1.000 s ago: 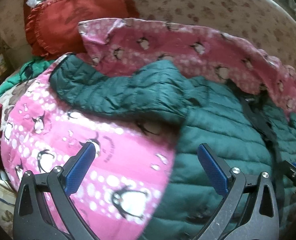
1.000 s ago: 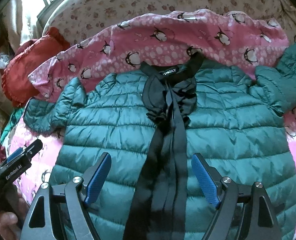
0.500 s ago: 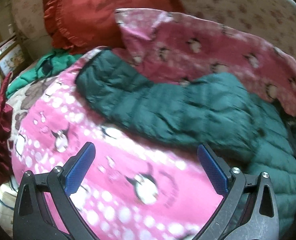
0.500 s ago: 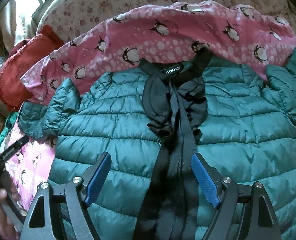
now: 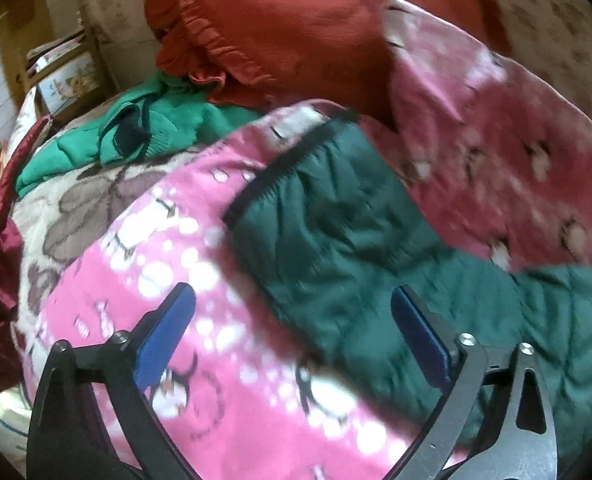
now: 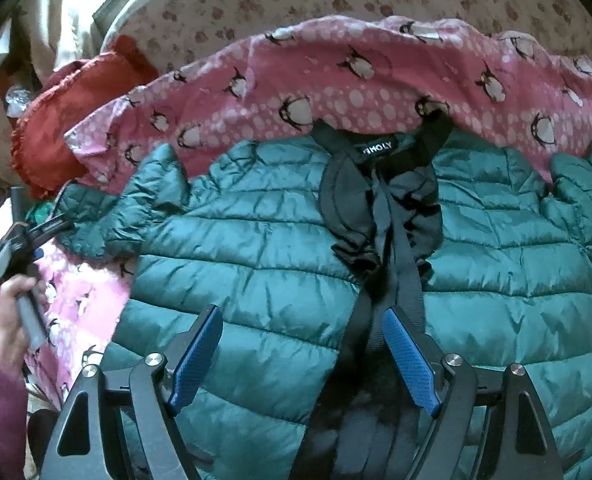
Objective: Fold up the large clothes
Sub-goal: 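Move the left gripper to the nearest sleeve cuff and grasp it, then lift the sleeve and fold it across the jacket body, then release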
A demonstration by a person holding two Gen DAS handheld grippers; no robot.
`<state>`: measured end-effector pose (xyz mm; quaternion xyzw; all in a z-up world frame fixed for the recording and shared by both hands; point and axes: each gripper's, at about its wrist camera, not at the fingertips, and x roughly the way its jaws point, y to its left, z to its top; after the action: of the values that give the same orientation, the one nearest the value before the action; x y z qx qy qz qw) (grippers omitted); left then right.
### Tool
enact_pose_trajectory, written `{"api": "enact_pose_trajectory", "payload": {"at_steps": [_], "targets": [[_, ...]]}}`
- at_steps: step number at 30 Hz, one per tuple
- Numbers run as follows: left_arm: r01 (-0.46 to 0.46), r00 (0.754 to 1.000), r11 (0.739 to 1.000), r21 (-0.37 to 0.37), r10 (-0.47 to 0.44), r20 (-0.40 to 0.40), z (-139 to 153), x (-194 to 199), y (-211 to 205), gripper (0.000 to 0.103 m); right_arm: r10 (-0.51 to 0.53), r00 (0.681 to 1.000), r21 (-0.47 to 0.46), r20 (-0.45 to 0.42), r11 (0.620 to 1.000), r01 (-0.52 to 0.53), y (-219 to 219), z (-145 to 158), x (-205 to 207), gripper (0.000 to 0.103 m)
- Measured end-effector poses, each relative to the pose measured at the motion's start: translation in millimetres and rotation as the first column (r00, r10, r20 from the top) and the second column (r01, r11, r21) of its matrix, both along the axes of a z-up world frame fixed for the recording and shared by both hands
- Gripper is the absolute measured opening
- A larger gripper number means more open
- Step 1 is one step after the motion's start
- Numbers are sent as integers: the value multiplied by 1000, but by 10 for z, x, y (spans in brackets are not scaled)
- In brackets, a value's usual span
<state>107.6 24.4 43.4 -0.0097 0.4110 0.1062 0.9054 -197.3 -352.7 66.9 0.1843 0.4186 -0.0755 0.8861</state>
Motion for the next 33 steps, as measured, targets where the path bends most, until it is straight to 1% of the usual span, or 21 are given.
{"api": "enact_pose_trajectory", "payload": {"at_steps": [1,2,3,5,7,9,10,11,12,15,17,19,21,24,27,30,33], "targets": [[-3,1000,1000,3,3,2,-16,52,11,95,3,1000,1,0,1000,-3,8,6,-3,81],[-3,1000,1000,10,3,1,-34,96,9,85,5,1000,3,-2,1000,-5,12,9,-3,81],[1,1000,1000,22,-1,-8,-62,150,-2,70,5,1000,6,-3,1000,-5,17,10,-4,81],[12,999,999,29,-11,-41,-127,246,-10,57,3,1000,14,-3,1000,-3,14,4,-3,81],[11,998,1000,-4,-11,-56,-179,328,32,54,1,1000,26,-2,1000,0,3,-8,-2,81],[-1,999,999,-47,-1,-54,-173,374,104,38,-1,1000,41,0,999,1,-10,-19,-16,81],[-4,999,997,-77,0,-50,-150,380,141,32,-2,1000,47,1,999,2,-14,-25,-25,81],[-5,999,994,-112,-1,-49,-127,369,174,20,-2,1000,51,1,999,2,-20,-30,-34,81],[-7,999,990,-142,0,-54,-100,344,196,15,-4,1000,53,-2,999,4,-28,-40,-44,81],[31,999,980,-198,-38,-34,56,203,182,12,-7,1000,58,-7,998,7,-42,-60,-70,81],[73,997,975,-211,-77,-14,170,101,106,11,-11,1000,68,-7,998,11,-56,-64,-83,81],[123,992,971,-205,-124,11,296,-9,5,11,-18,1000,75,0,997,18,-67,-51,-101,81],[153,988,966,-208,-149,33,401,-121,-69,10,-21,1000,77,6,997,21,-60,-33,-120,81],[178,984,949,-259,-175,36,506,-220,-138,9,-15,1000,79,13,997,14,-33,-4,-157,81],[225,974,934,-279,-219,53,599,-352,-290,9,-15,1000,69,16,998,14,-17,25,-203,81],[256,966,923,-288,-253,50,640,-502,-430,9,-32,999,78,16,996,30,-35,27,-246,81],[288,957,919,-269,-285,51,685,-651,-638,9,-39,999,84,12,996,37,-39,12,-285,81]]}}
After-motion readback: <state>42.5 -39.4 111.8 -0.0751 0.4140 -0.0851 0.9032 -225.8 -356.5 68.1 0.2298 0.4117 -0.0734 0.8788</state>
